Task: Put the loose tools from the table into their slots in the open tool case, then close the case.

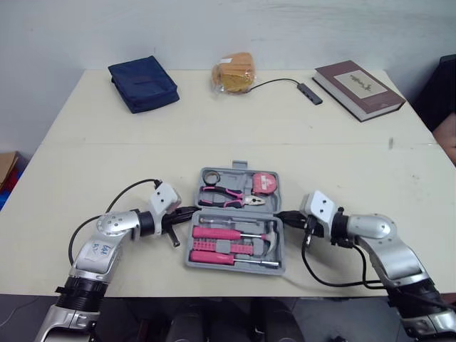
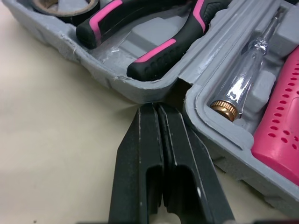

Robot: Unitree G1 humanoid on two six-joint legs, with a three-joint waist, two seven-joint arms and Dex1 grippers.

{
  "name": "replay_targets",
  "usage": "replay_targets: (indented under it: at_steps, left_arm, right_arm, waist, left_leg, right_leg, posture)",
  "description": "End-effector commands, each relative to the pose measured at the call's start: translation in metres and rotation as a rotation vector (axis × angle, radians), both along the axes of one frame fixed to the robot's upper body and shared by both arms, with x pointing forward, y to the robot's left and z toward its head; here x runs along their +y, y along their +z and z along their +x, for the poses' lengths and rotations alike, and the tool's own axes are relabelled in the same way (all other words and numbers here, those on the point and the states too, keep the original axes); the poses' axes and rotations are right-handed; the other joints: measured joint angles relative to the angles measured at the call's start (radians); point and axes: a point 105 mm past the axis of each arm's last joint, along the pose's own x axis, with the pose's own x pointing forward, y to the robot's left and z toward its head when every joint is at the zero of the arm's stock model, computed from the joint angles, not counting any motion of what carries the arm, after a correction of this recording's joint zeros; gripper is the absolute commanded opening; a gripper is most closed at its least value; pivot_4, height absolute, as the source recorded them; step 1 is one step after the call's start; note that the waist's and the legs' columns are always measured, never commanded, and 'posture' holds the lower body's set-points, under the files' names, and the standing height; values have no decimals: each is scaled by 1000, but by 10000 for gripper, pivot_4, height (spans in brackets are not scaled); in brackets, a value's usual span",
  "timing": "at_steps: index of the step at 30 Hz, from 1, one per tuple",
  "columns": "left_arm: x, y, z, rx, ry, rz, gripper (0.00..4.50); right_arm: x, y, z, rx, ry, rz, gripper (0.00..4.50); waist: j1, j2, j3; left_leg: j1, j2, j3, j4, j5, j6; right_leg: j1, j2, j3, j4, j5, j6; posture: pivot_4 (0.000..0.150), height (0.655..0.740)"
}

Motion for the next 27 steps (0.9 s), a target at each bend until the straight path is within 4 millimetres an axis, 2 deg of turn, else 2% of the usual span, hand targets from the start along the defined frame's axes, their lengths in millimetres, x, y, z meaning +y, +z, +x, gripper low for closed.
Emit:
replay_targets:
  at_steps: [1, 5, 12, 15, 18, 20, 21, 22, 25, 26, 27]
  left_arm:
    - [-1, 8, 8, -35, 34, -7, 0]
    - [5, 4, 17, -26, 62, 37, 0]
    - [9, 1, 33, -43, 100, 62, 0]
    - [12, 0, 37, -45, 129, 74, 0]
    - [23, 4, 37, -33, 179, 52, 0]
    - [36, 13, 34, -53, 209, 43, 5303]
    - [40, 16, 32, -57, 209, 45, 9460]
    - [47, 21, 31, -82, 218, 52, 13476]
    - [55, 34, 29, -100, 234, 14, 27955]
    - [55, 44, 26, -100, 223, -27, 32447]
    - [57, 61, 27, -100, 223, -68, 37602]
  right_arm:
    - [8, 7, 12, -35, 9, -8, 950]
    - [10, 8, 23, -19, -2, -29, 950]
    - [18, 14, 23, -10, 12, 24, 950]
    - [9, 10, 24, -2, -9, -12, 950]
    - [-9, 13, 27, 16, -82, 3, 950]
    - [-26, 20, 24, 64, -139, 26, 0]
    - [-32, 22, 22, 92, -158, 37, 7115]
    - [-39, 26, 18, 94, -154, 17, 10285]
    - [-51, 37, 20, 79, -213, 29, 25943]
    - [-58, 43, 21, 82, -248, 16, 31041]
    - [-66, 53, 22, 155, -342, 32, 36648]
  waist:
    - [1, 0, 0]
    - [1, 0, 0]
    - [0, 0, 0]
    - [0, 0, 0]
    - [0, 0, 0]
    - [1, 0, 0]
    - [1, 0, 0]
    - [1, 0, 0]
    - [-1, 0, 0]
    - [0, 0, 0]
    - [0, 0, 1]
  left_leg:
    - [0, 0, 0, 0, 0, 0]
    - [0, 0, 0, 0, 0, 0]
    - [0, 0, 0, 0, 1, -1]
    - [0, 0, 0, 0, 1, -1]
    - [0, 0, 0, 0, 1, -1]
    - [0, 0, 0, 0, 1, -1]
    - [0, 0, 0, 0, 1, -1]
    - [0, 0, 0, -1, 1, 0]
    - [-1, 0, 0, -2, 0, 0]
    - [-1, 1, 0, -2, 0, 0]
    - [-1, 1, 0, -2, 0, 0]
  right_leg:
    - [0, 0, 0, 0, 0, 0]
    - [0, 0, 0, 0, 0, 0]
    - [0, 0, 0, 0, 0, 0]
    - [0, 0, 0, 1, 0, 0]
    - [0, 0, 0, 1, 0, 0]
    - [0, 0, 0, 1, 0, 0]
    - [0, -1, 0, 1, 0, 0]
    - [0, -1, 0, 0, 0, 0]
    - [-1, -1, 0, -1, 0, 0]
    - [-1, -1, 0, -2, 0, 0]
    - [-1, -1, 0, -2, 0, 0]
  posture:
    - [1500, 7400]
    - [1500, 7400]
    - [1500, 7400]
    - [1500, 7400]
    - [1500, 7400]
    - [1500, 7400]
    - [1500, 7400]
    - [1500, 7400]
    - [1500, 7400]
    - [1500, 7400]
    - [1500, 7400]
